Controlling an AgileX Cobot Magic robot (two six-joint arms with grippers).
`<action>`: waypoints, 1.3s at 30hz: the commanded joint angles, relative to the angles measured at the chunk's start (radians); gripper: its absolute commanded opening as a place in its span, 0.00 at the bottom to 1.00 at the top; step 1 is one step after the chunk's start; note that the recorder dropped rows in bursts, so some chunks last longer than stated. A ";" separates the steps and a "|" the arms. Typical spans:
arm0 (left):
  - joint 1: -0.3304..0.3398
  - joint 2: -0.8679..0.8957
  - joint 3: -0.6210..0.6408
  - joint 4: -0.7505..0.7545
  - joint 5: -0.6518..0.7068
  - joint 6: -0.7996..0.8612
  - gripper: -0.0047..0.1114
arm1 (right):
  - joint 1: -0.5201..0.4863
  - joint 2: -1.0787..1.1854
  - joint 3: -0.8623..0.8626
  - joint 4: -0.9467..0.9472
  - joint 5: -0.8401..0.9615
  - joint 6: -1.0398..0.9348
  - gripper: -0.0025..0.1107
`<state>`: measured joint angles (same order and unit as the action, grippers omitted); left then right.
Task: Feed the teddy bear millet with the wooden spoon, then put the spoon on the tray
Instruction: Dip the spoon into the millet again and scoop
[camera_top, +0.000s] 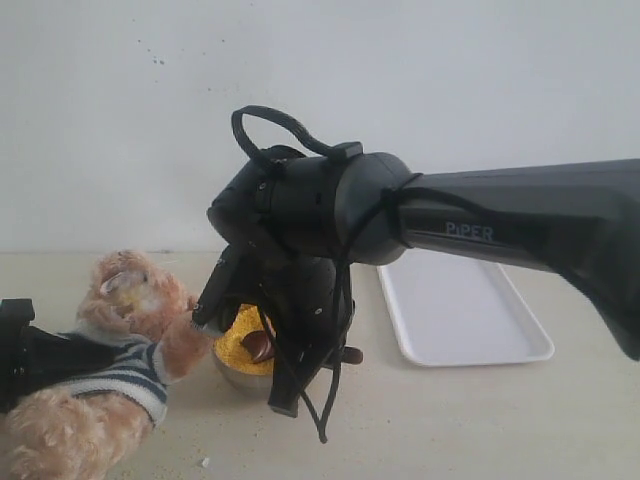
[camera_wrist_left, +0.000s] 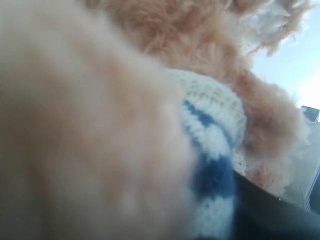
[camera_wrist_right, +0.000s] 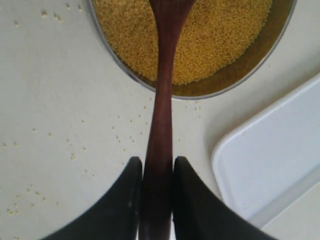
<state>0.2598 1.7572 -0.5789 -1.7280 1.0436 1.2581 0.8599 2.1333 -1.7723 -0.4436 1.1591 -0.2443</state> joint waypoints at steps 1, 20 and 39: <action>-0.001 -0.004 -0.004 -0.016 0.017 -0.001 0.07 | -0.001 -0.007 -0.008 0.003 -0.002 0.032 0.02; -0.001 -0.004 -0.004 -0.016 0.013 0.006 0.07 | -0.041 -0.007 -0.008 0.041 0.017 0.104 0.02; -0.001 -0.004 -0.004 -0.016 0.008 0.006 0.07 | -0.063 -0.122 -0.008 0.104 -0.048 0.104 0.02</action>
<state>0.2598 1.7572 -0.5789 -1.7280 1.0263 1.2599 0.8017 2.0413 -1.7723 -0.3422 1.1140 -0.1452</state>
